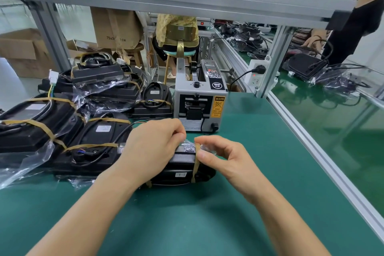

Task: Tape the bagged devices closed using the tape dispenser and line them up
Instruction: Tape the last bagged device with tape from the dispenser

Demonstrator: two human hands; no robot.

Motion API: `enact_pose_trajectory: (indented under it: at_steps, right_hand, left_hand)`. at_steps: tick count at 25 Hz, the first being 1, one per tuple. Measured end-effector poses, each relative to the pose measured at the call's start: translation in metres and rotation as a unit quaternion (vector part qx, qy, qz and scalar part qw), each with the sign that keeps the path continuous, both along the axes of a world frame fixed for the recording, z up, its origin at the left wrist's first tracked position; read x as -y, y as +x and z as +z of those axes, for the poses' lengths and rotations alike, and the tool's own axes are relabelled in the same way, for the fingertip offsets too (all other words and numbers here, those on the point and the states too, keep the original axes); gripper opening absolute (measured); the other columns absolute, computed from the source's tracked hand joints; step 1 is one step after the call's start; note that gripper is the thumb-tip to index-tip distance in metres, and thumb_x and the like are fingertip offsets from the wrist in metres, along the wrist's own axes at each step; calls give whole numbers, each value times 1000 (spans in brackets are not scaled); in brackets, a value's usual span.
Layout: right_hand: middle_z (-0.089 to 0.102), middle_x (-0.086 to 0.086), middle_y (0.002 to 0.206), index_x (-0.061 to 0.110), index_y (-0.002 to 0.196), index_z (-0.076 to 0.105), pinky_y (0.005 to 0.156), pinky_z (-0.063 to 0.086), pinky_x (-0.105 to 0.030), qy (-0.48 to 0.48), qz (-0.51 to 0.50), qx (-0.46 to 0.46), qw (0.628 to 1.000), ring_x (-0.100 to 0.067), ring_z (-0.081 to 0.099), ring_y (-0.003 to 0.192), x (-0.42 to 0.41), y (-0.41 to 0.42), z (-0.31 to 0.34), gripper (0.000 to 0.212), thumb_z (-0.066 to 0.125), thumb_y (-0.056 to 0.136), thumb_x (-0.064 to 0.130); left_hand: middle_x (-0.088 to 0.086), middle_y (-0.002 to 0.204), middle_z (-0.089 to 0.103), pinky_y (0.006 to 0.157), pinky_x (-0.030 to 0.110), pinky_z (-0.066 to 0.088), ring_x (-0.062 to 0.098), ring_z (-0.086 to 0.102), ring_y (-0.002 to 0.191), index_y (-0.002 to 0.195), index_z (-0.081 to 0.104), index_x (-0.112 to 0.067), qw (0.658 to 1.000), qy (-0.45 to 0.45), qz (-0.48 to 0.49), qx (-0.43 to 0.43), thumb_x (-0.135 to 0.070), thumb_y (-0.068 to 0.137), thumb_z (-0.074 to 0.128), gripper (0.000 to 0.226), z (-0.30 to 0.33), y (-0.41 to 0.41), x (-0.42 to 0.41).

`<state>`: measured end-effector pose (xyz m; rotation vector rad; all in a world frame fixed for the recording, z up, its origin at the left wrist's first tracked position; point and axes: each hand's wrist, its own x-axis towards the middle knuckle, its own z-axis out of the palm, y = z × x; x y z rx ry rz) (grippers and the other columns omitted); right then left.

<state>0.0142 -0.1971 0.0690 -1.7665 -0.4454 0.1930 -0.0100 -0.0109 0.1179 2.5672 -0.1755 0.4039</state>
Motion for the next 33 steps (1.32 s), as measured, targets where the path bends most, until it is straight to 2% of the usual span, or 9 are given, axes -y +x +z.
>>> enact_pose_trajectory:
  at_steps: [2, 7, 11, 16, 22, 25, 29, 31, 33]
  right_hand:
    - [71, 9, 102, 31, 102, 73, 91, 46, -20, -6, 3, 5, 1000, -3, 63, 99, -5, 0, 4, 27, 71, 77, 40]
    - [72, 9, 78, 20, 82, 75, 78, 47, -23, -8, -28, -1, 1000, -3, 61, 76, -22, 3, 18, 1, 75, 82, 21]
    - [73, 0, 75, 20, 76, 74, 68, 50, -25, -60, -52, 15, 997, -6, 61, 65, -27, 1, 28, 5, 74, 81, 23]
    - [68, 5, 67, 27, 74, 72, 64, 47, -23, -96, -82, 25, 992, -4, 55, 60, -29, -4, 31, 8, 71, 82, 27]
    - [61, 13, 63, 31, 68, 64, 64, 44, -26, -142, -83, 53, 985, -1, 50, 58, -32, -5, 33, 17, 63, 85, 27]
    - [59, 12, 71, 31, 67, 57, 74, 47, -34, -164, -87, 71, 980, -8, 53, 71, -35, -4, 33, 22, 57, 89, 27]
    - [57, 11, 76, 23, 73, 57, 80, 46, -39, -165, -85, 66, 980, -14, 53, 80, -39, 1, 33, 19, 52, 92, 24]
    - [56, 12, 72, 23, 71, 57, 75, 44, -33, -152, -73, 47, 985, -9, 51, 74, -38, 3, 32, 21, 53, 91, 23]
    - [56, 13, 66, 23, 69, 58, 66, 41, -24, -117, -55, 6, 992, -4, 49, 65, -36, 7, 31, 21, 56, 90, 21]
  left_hand:
    - [-12, 67, 54, 70, 32, 41, 12, 50, 73, 81, 56, -29, 1000, 3, 7, -10, -28, 93, 50, 13, -1, 4, 1]
    - [-13, 70, 57, 67, 31, 37, 10, 50, 73, 81, 56, -30, 1000, -14, 9, 22, -29, 91, 52, 11, -8, 2, -1]
    - [-13, 70, 61, 62, 30, 38, 4, 49, 63, 80, 60, -31, 999, -36, -8, 38, -29, 87, 57, 8, -11, 0, -6]
    - [-13, 67, 60, 63, 31, 39, 6, 49, 63, 78, 61, -30, 999, -37, -9, 37, -27, 87, 60, 9, -13, 2, -6]
    - [-14, 67, 60, 63, 31, 41, 10, 52, 66, 81, 62, -29, 998, -33, 19, 50, -25, 87, 60, 7, -11, 0, -2]
    - [-14, 75, 64, 65, 30, 41, 13, 57, 71, 85, 64, -27, 997, -21, 1, 74, -27, 86, 62, 1, -10, -11, -2]
    - [-18, 91, 65, 77, 23, 34, 14, 57, 84, 96, 64, -29, 998, 29, -29, 51, -54, 74, 48, 37, -15, -26, -6]
    - [-17, 95, 65, 85, 22, 33, 14, 59, 88, 100, 65, -25, 996, 46, -44, 56, -56, 69, 49, 46, -19, -29, -8]
    - [-15, 95, 66, 87, 23, 33, 14, 59, 88, 100, 65, -23, 994, 54, -46, 78, -54, 68, 51, 47, -23, -31, -8]
